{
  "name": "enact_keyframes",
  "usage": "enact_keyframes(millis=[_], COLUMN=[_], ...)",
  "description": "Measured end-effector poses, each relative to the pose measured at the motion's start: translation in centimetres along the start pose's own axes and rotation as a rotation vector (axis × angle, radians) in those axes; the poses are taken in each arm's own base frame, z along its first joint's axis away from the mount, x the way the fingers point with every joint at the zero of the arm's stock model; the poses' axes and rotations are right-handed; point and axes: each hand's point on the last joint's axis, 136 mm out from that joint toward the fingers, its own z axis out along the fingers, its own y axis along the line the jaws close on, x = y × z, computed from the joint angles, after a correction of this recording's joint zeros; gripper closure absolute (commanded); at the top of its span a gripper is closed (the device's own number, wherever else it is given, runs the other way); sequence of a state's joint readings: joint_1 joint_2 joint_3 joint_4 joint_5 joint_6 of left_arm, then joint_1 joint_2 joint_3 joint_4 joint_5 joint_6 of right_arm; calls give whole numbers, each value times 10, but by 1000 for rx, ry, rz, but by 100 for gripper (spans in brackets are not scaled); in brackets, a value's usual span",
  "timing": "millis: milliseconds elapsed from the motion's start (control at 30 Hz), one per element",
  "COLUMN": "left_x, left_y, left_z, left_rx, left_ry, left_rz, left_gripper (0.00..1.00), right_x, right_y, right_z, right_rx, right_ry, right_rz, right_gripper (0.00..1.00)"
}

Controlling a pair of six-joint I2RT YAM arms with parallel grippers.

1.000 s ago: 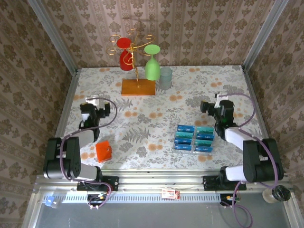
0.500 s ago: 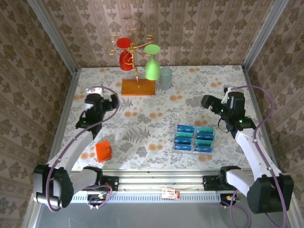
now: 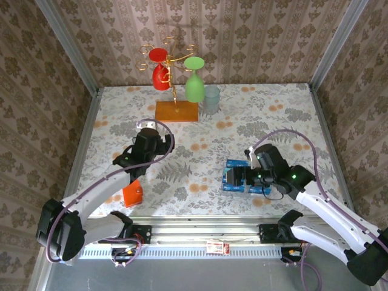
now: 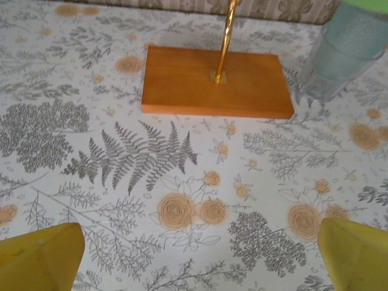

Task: Put the credit cards into the card holder

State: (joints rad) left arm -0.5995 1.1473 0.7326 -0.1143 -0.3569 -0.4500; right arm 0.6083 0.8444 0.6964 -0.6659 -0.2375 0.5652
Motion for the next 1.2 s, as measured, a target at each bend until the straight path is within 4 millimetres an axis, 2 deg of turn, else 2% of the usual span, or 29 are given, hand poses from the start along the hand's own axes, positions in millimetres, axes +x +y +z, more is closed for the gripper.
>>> enact_keyframes(millis=[267,400,800,1200], left_x=[9,9,11,20], left_y=[1,2,2,9], left_z=[1,1,-1,-5], left_rx=[-20,-29,-36,-45], left_ry=[27,25,22,27], left_rz=[-5,-17,-41,-55], left_gripper=[0,0,0,0], right_x=[83,106,97,92], right_y=[-3,-13,-23,-44], right_z=[21,32,59,70], right_rx=[5,40,135,243], right_ry=[224,289,261,246], right_rz=[-28,-18,0,-5], right_gripper=[10,10,10,9])
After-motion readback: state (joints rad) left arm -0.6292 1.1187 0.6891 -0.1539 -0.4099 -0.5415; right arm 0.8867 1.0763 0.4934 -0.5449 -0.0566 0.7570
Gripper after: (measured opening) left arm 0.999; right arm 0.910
